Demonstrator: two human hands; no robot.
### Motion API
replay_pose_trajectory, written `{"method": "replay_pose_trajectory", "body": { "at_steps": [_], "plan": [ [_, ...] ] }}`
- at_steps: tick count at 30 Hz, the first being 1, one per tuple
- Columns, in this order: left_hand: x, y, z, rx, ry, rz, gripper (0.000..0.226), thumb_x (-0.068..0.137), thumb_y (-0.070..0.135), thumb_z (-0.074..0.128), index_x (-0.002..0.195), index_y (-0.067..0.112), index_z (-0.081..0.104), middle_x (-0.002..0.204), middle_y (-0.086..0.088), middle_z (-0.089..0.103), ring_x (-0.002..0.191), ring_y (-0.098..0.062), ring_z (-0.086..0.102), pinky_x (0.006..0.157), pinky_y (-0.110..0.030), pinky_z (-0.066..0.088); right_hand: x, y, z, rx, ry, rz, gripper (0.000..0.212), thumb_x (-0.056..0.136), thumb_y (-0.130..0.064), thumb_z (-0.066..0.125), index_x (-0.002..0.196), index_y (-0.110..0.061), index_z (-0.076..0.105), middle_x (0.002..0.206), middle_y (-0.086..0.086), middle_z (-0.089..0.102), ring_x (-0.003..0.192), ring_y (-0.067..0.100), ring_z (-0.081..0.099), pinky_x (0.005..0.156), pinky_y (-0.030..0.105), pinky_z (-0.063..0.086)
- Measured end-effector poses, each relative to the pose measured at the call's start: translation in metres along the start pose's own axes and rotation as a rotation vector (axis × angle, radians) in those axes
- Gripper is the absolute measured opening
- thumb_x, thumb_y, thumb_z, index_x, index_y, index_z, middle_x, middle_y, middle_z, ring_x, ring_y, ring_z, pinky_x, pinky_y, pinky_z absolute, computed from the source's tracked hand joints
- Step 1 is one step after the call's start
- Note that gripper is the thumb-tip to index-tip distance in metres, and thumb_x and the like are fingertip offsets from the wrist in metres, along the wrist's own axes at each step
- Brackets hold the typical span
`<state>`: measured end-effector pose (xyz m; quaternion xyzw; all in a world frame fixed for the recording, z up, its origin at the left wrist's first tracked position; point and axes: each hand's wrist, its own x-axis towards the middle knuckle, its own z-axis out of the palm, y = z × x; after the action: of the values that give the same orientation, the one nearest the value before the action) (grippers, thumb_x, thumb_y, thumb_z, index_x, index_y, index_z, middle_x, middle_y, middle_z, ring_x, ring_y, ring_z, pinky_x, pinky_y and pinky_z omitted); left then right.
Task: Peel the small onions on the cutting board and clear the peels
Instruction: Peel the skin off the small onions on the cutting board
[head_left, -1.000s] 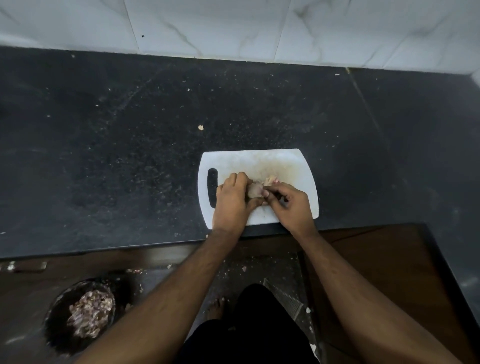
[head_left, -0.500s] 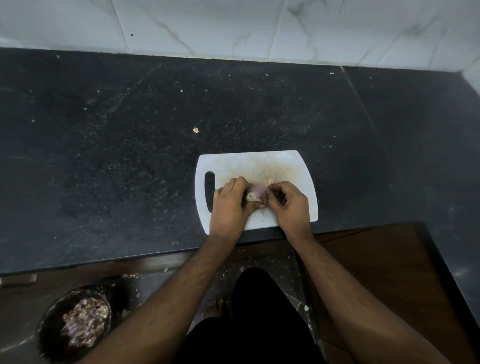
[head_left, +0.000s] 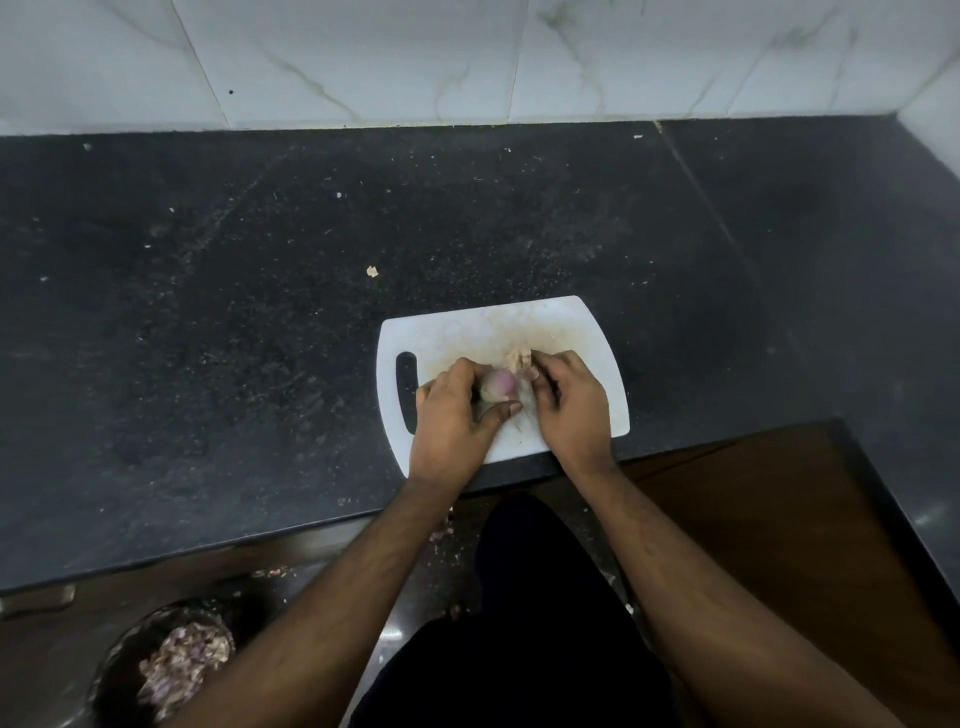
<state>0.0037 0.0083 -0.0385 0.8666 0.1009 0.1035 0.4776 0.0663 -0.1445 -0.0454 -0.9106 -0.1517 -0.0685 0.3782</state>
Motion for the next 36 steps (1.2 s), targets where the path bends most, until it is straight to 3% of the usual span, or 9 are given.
{"method": "replay_pose_trajectory", "body": {
  "at_steps": [6,11,15,19,23,27,31,34,36],
  "plan": [
    [-0.002,0.001,0.003,-0.002,0.013,-0.05,0.038,0.084,0.039,0.082,0.107,0.03,0.053,0.104,0.017,0.061,0.099,-0.007,0.047,0.088,-0.029,0.036,-0.004,-0.002,-0.003,0.104,0.036,0.048,0.037,0.104,-0.018,0.048,0.137,-0.011,0.062,0.128,0.002,0.07,0.116,0.016,0.065,0.101,0.034,0.053],
    [-0.003,0.001,0.003,0.019,0.017,-0.034,0.039,0.084,0.04,0.082,0.102,0.037,0.048,0.102,0.019,0.062,0.101,-0.014,0.055,0.085,-0.027,0.033,-0.008,-0.005,-0.008,0.222,-0.029,0.049,0.021,0.099,-0.037,0.064,0.11,-0.019,0.065,0.101,-0.012,0.071,0.091,0.005,0.067,0.079,0.03,0.057],
    [-0.003,0.001,0.003,0.002,0.024,-0.062,0.039,0.084,0.033,0.082,0.1,0.04,0.047,0.097,0.018,0.06,0.098,-0.02,0.059,0.086,-0.038,0.048,-0.009,-0.004,-0.013,0.276,-0.145,0.019,0.02,0.088,-0.029,0.08,0.099,-0.017,0.068,0.091,-0.012,0.071,0.083,0.004,0.065,0.073,0.018,0.049],
    [0.001,-0.003,0.004,0.114,-0.013,0.031,0.044,0.086,0.029,0.079,0.126,0.029,0.06,0.12,0.005,0.06,0.109,-0.019,0.059,0.1,-0.037,0.041,-0.007,0.0,-0.013,0.264,-0.212,-0.008,0.026,0.084,-0.024,0.083,0.105,-0.016,0.069,0.098,-0.009,0.071,0.091,0.005,0.066,0.081,0.022,0.052],
    [0.004,-0.011,0.001,0.099,-0.074,0.063,0.056,0.09,0.032,0.075,0.142,0.03,0.056,0.116,0.002,0.051,0.105,-0.019,0.059,0.102,-0.042,0.047,-0.007,0.003,-0.007,0.282,-0.143,0.019,0.021,0.089,-0.022,0.079,0.108,-0.018,0.071,0.101,-0.013,0.073,0.095,0.005,0.069,0.085,0.028,0.056],
    [0.004,-0.013,0.004,0.162,-0.065,0.094,0.053,0.092,0.04,0.072,0.141,0.025,0.058,0.111,0.006,0.055,0.104,-0.013,0.057,0.093,-0.023,0.029,-0.006,0.007,-0.007,0.328,-0.074,-0.004,0.014,0.093,-0.018,0.073,0.107,-0.015,0.075,0.101,-0.008,0.073,0.097,0.005,0.069,0.085,0.023,0.054],
    [0.002,-0.01,0.008,0.158,-0.015,0.098,0.049,0.089,0.045,0.074,0.128,0.02,0.061,0.111,0.008,0.063,0.103,-0.011,0.059,0.095,-0.025,0.032,-0.004,0.009,-0.007,0.345,-0.094,-0.027,0.01,0.095,-0.02,0.071,0.102,-0.013,0.072,0.098,-0.006,0.071,0.092,0.003,0.067,0.08,0.016,0.049],
    [0.003,-0.013,0.008,0.114,-0.02,0.087,0.048,0.086,0.051,0.075,0.123,0.024,0.061,0.112,0.011,0.068,0.105,-0.012,0.063,0.102,-0.041,0.047,-0.001,0.013,-0.005,0.345,-0.122,-0.033,0.007,0.095,-0.022,0.07,0.1,-0.016,0.069,0.095,-0.007,0.07,0.09,0.007,0.065,0.079,0.026,0.053],
    [0.002,-0.015,0.009,0.073,-0.018,0.062,0.047,0.082,0.059,0.074,0.118,0.031,0.061,0.11,0.015,0.07,0.106,-0.016,0.065,0.096,-0.046,0.053,-0.001,0.015,-0.003,0.305,-0.105,-0.081,0.008,0.097,-0.025,0.067,0.1,-0.018,0.069,0.096,-0.008,0.07,0.094,0.015,0.064,0.081,0.037,0.055]
  ]
}}
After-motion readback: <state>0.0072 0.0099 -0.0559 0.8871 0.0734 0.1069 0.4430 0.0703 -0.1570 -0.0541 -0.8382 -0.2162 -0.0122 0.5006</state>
